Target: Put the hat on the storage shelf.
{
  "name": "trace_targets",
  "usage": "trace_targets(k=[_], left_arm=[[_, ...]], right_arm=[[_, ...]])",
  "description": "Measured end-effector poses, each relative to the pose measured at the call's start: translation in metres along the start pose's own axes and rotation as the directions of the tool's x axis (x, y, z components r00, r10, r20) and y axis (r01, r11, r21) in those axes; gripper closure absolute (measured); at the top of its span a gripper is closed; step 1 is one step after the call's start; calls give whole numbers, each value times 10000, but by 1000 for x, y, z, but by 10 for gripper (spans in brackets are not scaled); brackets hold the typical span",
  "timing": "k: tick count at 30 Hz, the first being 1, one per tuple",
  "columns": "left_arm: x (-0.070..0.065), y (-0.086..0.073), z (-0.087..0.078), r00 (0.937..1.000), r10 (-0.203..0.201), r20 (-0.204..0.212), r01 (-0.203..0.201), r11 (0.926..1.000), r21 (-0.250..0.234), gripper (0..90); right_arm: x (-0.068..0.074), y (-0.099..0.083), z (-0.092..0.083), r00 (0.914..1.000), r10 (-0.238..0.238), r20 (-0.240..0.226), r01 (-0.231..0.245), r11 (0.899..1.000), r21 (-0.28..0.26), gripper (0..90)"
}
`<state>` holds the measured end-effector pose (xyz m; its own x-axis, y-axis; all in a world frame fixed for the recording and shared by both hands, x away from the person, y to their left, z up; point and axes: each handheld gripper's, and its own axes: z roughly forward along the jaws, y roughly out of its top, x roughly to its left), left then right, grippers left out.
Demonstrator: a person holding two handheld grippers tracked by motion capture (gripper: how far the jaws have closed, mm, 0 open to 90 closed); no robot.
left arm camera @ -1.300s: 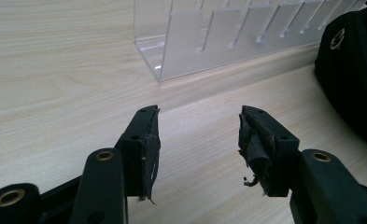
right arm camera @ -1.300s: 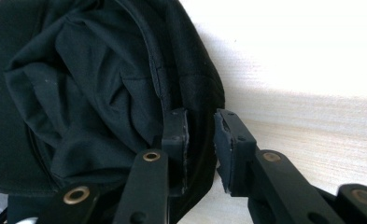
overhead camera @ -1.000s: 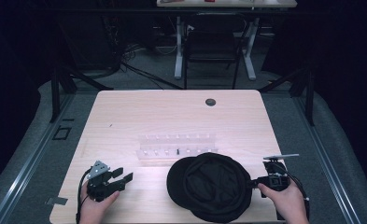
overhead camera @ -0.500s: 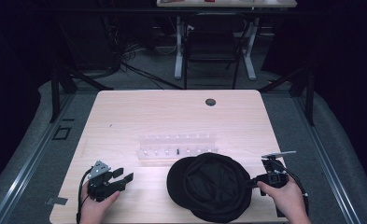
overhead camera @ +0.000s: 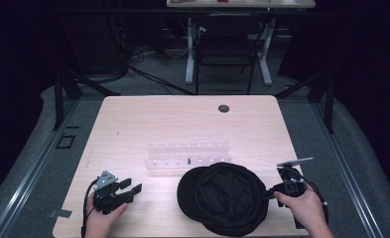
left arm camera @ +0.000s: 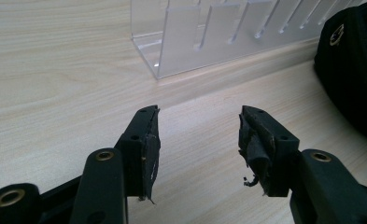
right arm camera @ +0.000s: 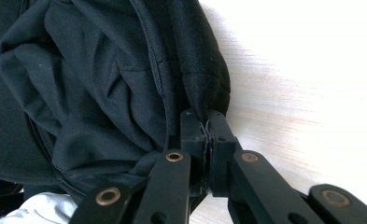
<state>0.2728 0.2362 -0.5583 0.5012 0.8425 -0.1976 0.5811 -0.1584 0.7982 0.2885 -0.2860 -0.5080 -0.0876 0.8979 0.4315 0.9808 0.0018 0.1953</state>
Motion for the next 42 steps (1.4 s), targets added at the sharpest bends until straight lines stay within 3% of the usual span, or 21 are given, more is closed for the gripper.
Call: trace_targets(k=[5, 20, 27, 38, 42], left_arm=[[0, 0, 0, 10000, -4, -22, 4, 10000, -11, 484], [-1, 0, 1, 10000, 20, -45, -20, 10000, 26, 483], [-1, -1, 2, 10000, 10, -70, -10, 10000, 30, 484], [-1, 0, 1, 10000, 25, -19, -25, 10000, 42, 484], [-2, -1, 2, 10000, 3, -36, -3, 10000, 37, 484]], right_arm=[[3, 0, -7, 10000, -80, 20, 80, 10000, 31, 883], [14, 2, -39, 9960, -335, -830, 306, 9989, -353, 884], [27, 4, -56, 9870, -554, -1512, 478, 9974, -534, 884], [37, 10, -68, 9798, -645, -1894, 546, 9969, -568, 884], [43, 15, -74, 9736, -653, -2189, 576, 9975, -417, 884]])
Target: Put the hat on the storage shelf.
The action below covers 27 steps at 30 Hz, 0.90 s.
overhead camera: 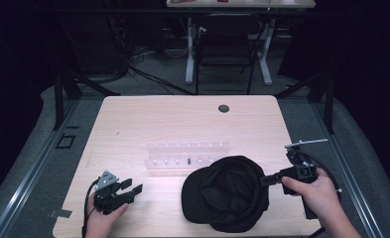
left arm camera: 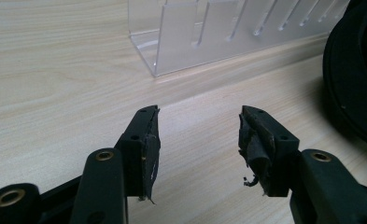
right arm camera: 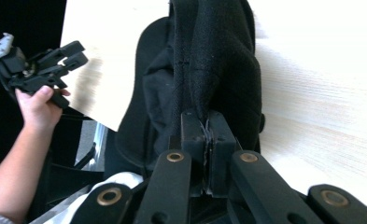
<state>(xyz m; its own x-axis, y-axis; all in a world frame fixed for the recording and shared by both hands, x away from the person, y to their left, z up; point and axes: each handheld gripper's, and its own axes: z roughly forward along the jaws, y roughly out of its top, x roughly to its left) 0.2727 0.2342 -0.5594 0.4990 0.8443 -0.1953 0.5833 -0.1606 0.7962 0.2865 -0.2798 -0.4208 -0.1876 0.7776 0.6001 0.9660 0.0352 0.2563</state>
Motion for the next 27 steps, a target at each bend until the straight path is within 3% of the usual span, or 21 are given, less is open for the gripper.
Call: trace_targets(k=[10, 16, 27], left_arm=[[1, 0, 0, 10000, 4, 18, -4, 10000, -9, 484], [1, 0, 1, 10000, -2, 36, 2, 10000, -13, 484], [0, 0, 0, 10000, 3, 24, -4, 10000, 48, 484]], right_arm=[[16, 9, -5, 9972, -46, -741, 54, 9999, 109, 885], [25, 13, -8, 9914, -74, -1308, 69, 10000, -44, 885], [34, 18, -14, 9820, -111, -1884, 83, 9998, -154, 886]])
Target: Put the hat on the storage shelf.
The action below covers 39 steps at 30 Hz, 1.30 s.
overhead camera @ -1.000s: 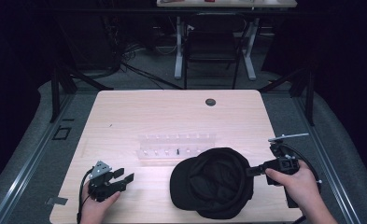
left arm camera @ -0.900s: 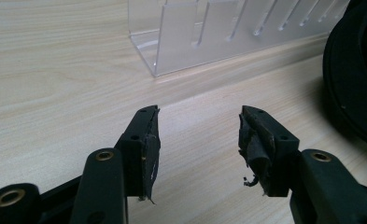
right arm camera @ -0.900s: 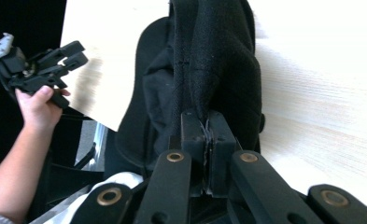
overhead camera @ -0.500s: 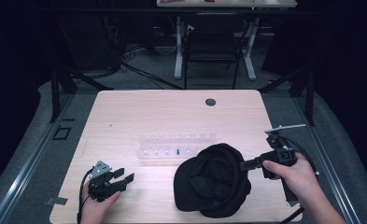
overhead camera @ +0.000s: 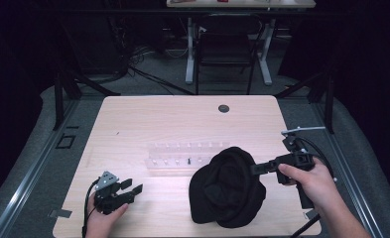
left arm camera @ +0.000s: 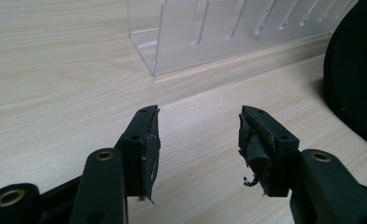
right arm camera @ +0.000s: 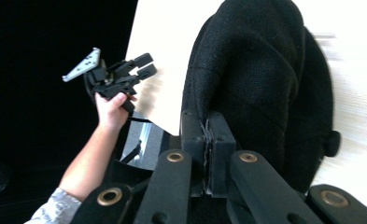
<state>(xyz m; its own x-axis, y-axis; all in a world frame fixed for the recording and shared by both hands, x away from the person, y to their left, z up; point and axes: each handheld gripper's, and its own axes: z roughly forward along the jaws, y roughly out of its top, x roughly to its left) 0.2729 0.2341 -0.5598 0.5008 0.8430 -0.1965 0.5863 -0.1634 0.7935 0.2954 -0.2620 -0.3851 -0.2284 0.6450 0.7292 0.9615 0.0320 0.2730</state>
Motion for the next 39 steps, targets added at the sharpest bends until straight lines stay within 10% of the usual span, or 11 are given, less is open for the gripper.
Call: trace_targets(k=[39], left_arm=[[0, 0, 1, 10000, 12, 27, -12, 10000, 33, 483]], right_arm=[[43, 11, -29, 9926, -645, -1033, 561, 9950, -828, 886]])
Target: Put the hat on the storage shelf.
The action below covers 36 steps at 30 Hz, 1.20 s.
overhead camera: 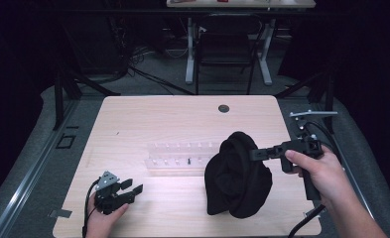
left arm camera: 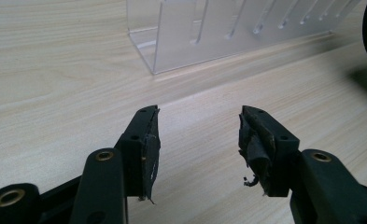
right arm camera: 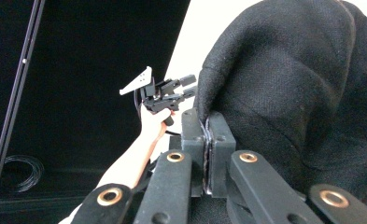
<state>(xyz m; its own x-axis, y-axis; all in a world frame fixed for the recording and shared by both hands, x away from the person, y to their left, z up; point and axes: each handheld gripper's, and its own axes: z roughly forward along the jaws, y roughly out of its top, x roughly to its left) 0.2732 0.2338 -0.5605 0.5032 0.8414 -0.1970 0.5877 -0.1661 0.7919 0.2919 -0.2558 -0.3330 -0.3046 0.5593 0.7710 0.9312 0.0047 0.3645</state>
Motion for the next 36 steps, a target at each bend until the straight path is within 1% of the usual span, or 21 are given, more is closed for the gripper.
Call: trace_targets(k=[9, 14, 16, 18, 20, 24, 28, 32, 36], left_arm=[[0, 0, 0, 10000, -3, -21, 3, 10000, -15, 479], [1, 0, 1, 10000, 2, -29, -2, 10000, -19, 475], [1, 0, 1, 10000, 2, -30, -2, 10000, -26, 473], [0, 0, 1, 10000, 1, -48, -1, 10000, -35, 471], [1, 0, 1, 10000, -29, -15, 28, 10000, -68, 469], [2, 0, 0, 9999, -89, -78, 89, 9999, -84, 462], [2, 0, 0, 9999, -85, -61, 84, 9999, -98, 459], [1, 0, 0, 10000, -40, -33, 40, 9999, -104, 459], [1, 0, 0, 10000, -38, -23, 38, 9999, -94, 459]], right_arm=[[8, 5, -3, 9999, -107, 11, 107, 9999, -71, 886], [11, 9, -4, 9999, -116, -66, 114, 9997, -224, 886], [12, 11, -5, 9998, -100, -172, 96, 9997, -228, 886], [13, 14, -4, 9998, -73, -166, 68, 9994, -338, 886], [14, 15, -4, 9997, -97, -203, 91, 9995, -309, 886], [17, 20, -2, 9997, -98, -220, 89, 9991, -412, 886], [19, 24, -1, 9997, -170, -199, 161, 9990, -417, 886], [24, 30, 2, 9998, -170, -53, 167, 9987, -475, 886], [27, 36, 3, 9997, -221, -44, 218, 9987, -468, 886]])
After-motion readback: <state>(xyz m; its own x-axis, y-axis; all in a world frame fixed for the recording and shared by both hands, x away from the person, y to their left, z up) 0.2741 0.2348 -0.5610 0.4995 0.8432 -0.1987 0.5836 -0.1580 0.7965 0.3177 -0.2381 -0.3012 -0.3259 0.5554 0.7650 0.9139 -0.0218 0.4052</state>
